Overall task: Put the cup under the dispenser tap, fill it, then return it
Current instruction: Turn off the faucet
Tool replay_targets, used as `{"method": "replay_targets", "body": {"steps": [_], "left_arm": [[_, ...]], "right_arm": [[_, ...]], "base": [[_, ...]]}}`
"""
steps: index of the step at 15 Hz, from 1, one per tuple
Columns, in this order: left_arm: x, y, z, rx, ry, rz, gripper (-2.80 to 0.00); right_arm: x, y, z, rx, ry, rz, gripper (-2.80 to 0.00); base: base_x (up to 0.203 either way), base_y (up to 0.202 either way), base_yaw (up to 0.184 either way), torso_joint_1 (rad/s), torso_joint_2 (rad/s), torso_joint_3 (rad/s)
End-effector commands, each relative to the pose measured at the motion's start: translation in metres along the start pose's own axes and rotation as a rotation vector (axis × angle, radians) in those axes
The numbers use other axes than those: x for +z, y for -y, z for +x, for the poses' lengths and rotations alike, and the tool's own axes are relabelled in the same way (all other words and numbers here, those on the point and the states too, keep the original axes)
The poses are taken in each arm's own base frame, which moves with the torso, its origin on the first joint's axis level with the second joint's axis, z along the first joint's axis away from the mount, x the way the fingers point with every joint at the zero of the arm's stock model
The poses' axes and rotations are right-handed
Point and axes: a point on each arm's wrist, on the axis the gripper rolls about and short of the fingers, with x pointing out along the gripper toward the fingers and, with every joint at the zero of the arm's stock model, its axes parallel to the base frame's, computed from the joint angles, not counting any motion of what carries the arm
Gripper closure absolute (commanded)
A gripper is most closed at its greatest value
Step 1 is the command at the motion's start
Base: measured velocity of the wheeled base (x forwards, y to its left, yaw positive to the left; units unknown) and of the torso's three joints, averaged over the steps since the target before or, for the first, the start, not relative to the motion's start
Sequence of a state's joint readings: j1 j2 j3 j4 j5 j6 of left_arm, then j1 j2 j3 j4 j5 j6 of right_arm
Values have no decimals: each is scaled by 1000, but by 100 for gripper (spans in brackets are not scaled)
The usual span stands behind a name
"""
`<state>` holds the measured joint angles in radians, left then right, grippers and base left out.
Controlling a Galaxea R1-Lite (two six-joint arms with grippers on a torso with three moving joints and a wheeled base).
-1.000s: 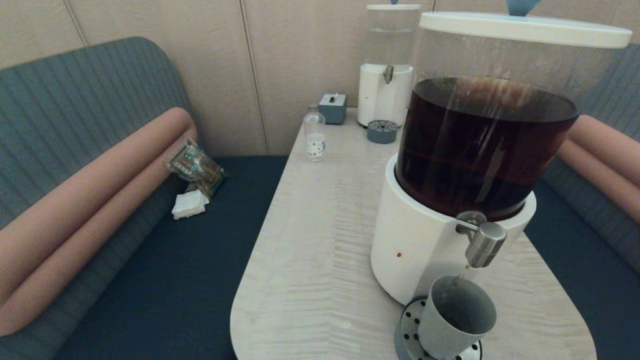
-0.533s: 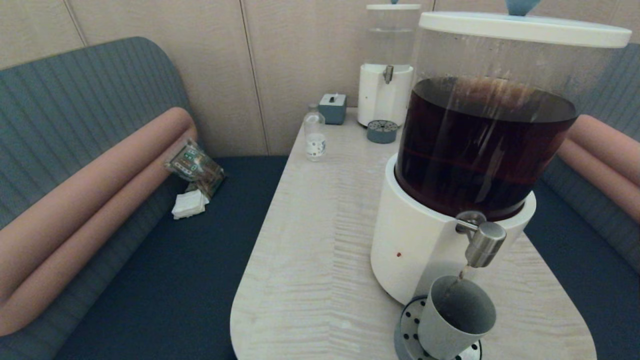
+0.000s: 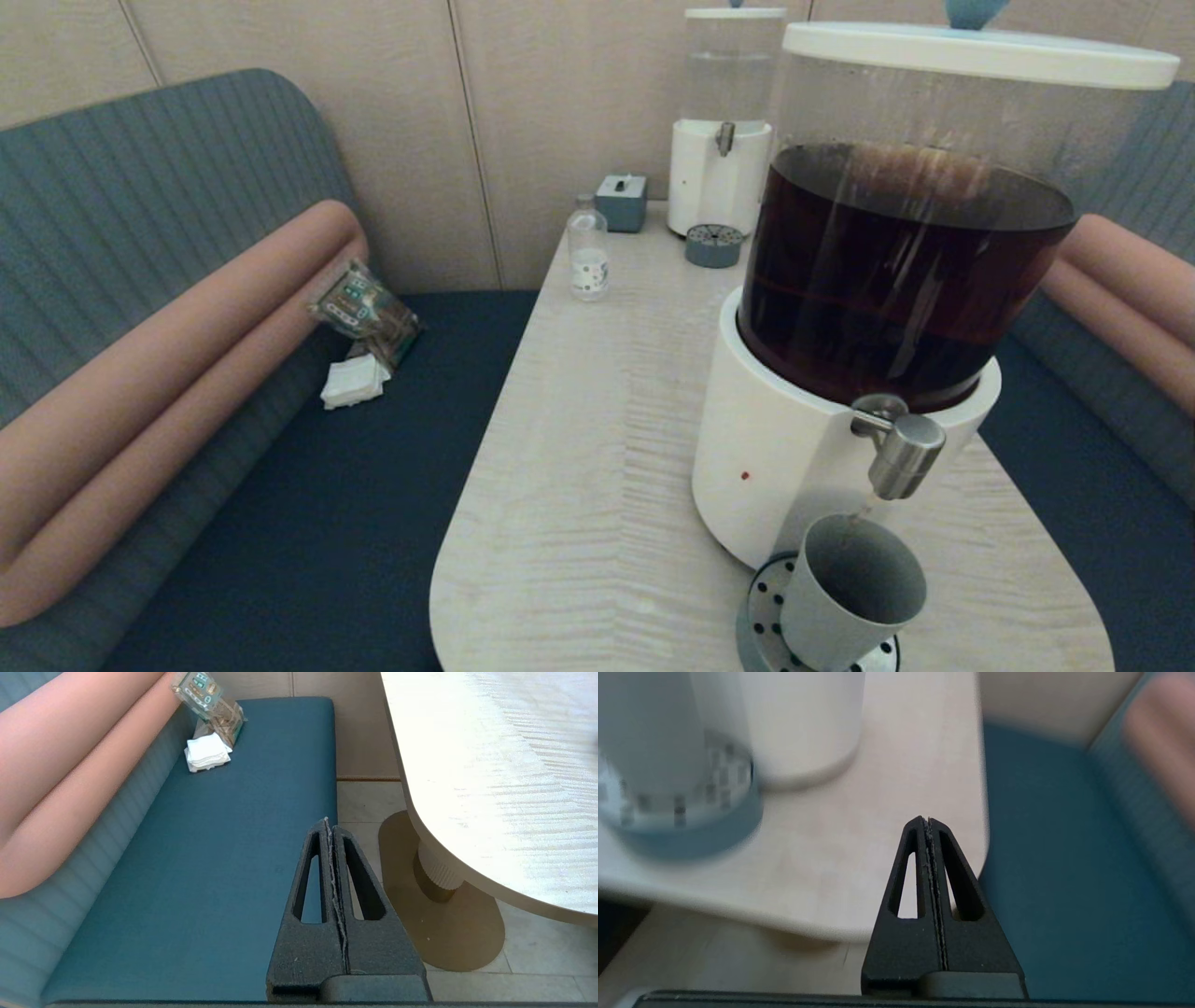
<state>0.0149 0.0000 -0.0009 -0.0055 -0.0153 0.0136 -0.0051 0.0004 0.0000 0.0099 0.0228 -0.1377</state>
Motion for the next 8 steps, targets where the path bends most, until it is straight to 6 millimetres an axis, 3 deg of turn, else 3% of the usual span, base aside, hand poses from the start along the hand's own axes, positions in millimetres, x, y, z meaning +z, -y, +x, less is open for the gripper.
{"method": "replay_targets", "body": {"steps": [1, 8], "left_arm": [[0, 0, 0, 0, -1, 0, 0], [0, 0, 0, 0, -1, 0, 0]], "right_arm": [[-2, 0, 0, 3, -14, 8, 0], [-2, 0, 0, -1, -16, 38, 0]], "base": [[0, 0, 0, 0, 0, 0], [0, 0, 0, 0, 0, 0]]}}
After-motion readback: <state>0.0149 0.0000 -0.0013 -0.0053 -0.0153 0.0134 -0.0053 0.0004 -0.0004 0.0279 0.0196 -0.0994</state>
